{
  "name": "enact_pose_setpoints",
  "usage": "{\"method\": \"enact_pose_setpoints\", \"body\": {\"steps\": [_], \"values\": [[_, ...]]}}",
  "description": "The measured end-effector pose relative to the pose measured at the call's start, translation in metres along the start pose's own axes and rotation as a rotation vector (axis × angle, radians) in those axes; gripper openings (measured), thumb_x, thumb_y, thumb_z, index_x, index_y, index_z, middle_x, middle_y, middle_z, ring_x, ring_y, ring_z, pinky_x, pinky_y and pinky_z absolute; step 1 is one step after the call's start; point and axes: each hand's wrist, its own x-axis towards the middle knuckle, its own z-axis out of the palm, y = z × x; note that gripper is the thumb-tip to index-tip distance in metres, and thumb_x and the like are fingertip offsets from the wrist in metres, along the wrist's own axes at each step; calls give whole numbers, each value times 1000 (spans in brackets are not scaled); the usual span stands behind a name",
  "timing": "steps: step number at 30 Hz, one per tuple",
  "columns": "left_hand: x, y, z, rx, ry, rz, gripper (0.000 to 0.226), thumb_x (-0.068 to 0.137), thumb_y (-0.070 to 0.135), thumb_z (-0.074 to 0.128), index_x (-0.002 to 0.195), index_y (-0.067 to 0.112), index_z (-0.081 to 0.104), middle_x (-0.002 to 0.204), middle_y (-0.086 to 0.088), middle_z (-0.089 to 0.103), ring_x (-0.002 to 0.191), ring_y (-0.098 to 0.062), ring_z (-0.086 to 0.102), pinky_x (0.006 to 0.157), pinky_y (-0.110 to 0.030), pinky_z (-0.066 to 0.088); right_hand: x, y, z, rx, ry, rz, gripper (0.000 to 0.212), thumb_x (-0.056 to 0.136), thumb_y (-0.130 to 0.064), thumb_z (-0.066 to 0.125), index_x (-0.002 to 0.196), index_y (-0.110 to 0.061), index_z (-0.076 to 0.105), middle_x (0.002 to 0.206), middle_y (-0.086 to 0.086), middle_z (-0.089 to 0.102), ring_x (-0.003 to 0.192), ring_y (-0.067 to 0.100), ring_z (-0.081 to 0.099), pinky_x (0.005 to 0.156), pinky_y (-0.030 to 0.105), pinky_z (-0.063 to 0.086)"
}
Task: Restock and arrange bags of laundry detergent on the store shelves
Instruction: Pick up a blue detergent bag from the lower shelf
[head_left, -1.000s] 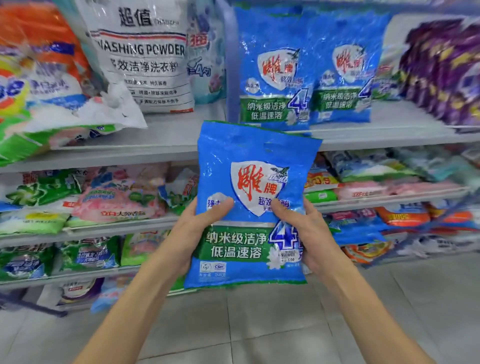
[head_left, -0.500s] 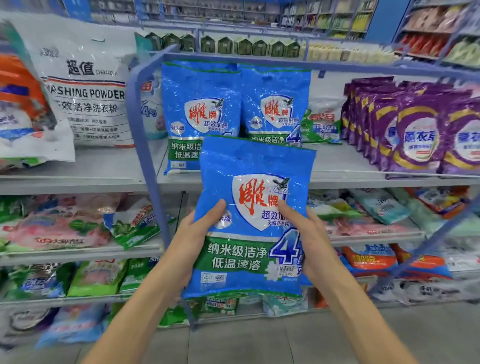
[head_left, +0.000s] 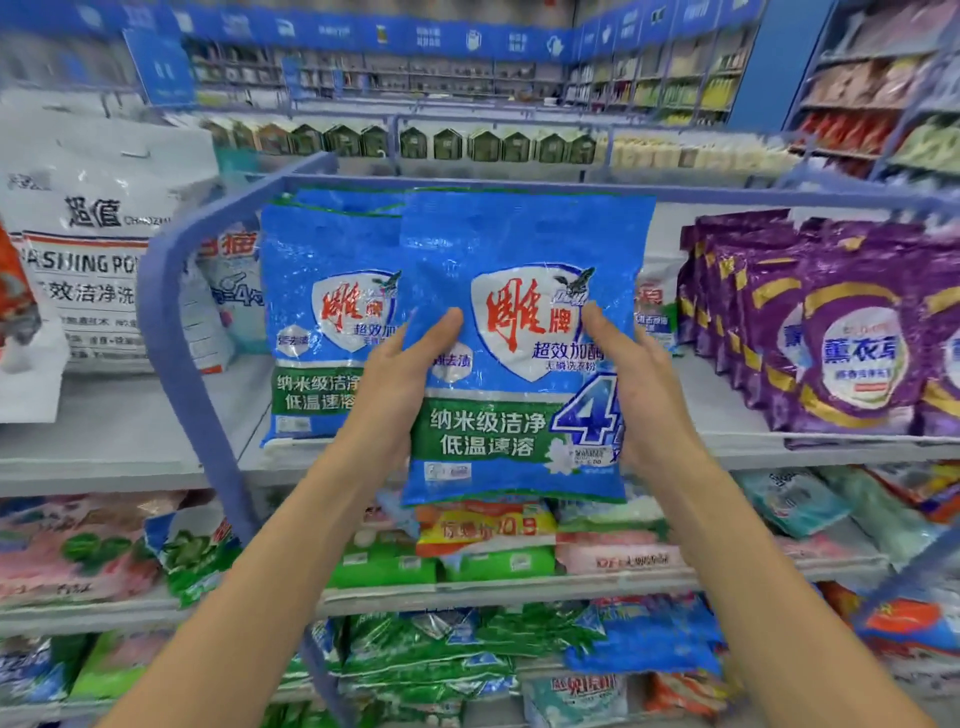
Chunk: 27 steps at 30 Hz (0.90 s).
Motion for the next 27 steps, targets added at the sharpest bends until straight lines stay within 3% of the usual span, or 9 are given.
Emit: {"method": "enact_pose_setpoints", "body": {"steps": [6, 9, 13, 15, 17, 18, 20, 23, 27], "values": [[69, 1, 32, -21, -31, 117, 19, 93, 30, 72, 111, 24, 75, 114, -8, 77, 108, -32, 72, 99, -59, 53, 76, -6, -10, 26, -5, -72, 26, 95, -27, 71, 121, -20, 71, 119, 6, 75, 114, 29, 70, 104, 53, 52], [92, -11, 36, 9, 48, 131, 49, 86, 38, 80, 128, 17, 68, 131, -5, 69, 122, -26, 65, 108, -50, 49, 99, 3, -13, 1, 25, 4, 39, 92, -31, 74, 128, -19, 63, 120, -4, 74, 108, 17, 71, 98, 42, 55], [97, -28, 44, 72, 231, 136, 72, 92, 28, 74, 152, 6, 40, 158, -1, 41, 141, -12, 41, 111, -28, 38, 130, 31, -27, 35, 20, 93, 111, 58, -63, 92, 149, -19, 48, 142, -2, 62, 129, 22, 61, 110, 54, 46], [99, -34, 49, 67, 268, 120, 58, 95, 29, 69, 145, 7, 50, 148, 9, 53, 131, -1, 50, 99, -17, 39, 138, 32, -29, 31, 11, 100, 81, 69, -60, 87, 136, -22, 61, 133, -2, 69, 122, 22, 66, 106, 52, 51], [101, -30, 54, 32, 284, 136, 10, 98, 28, 65, 105, 20, 65, 92, 37, 70, 84, 23, 59, 74, -1, 41, 142, 22, -23, 42, 2, 97, 40, 88, -41, 78, 120, -19, 69, 116, 2, 77, 107, 24, 74, 94, 49, 59], [101, -25, 57, 19, 294, 140, 11, 99, 26, 64, 89, 26, 59, 67, 42, 63, 66, 26, 55, 64, 2, 40, 148, 21, -23, 60, -2, 86, 35, 90, -36, 77, 118, -16, 70, 112, 6, 78, 103, 26, 75, 92, 51, 60], [105, -19, 58, 39, 319, 142, 8, 97, 29, 67, 98, 21, 64, 85, 38, 68, 79, 25, 56, 73, 0, 39, 154, 15, -24, 65, 8, 68, 33, 90, -34, 77, 114, -12, 71, 108, 9, 78, 97, 29, 76, 90, 54, 60], [100, -16, 56, 110, 349, 108, 62, 92, 41, 72, 143, 11, 54, 144, 12, 55, 125, -2, 55, 100, -22, 42, 149, 13, -29, 14, -30, 89, 30, 92, -36, 74, 111, -14, 72, 108, 8, 78, 97, 27, 76, 95, 54, 58], [70, -38, 39, 311, 327, 122, 41, 92, 38, 72, 128, 25, 56, 108, 26, 60, 77, 22, 59, 66, -2, 44, 105, 29, -58, -328, -65, 5, 47, 87, -44, 77, 127, -21, 63, 122, -5, 72, 109, 13, 70, 94, 40, 59]]}}
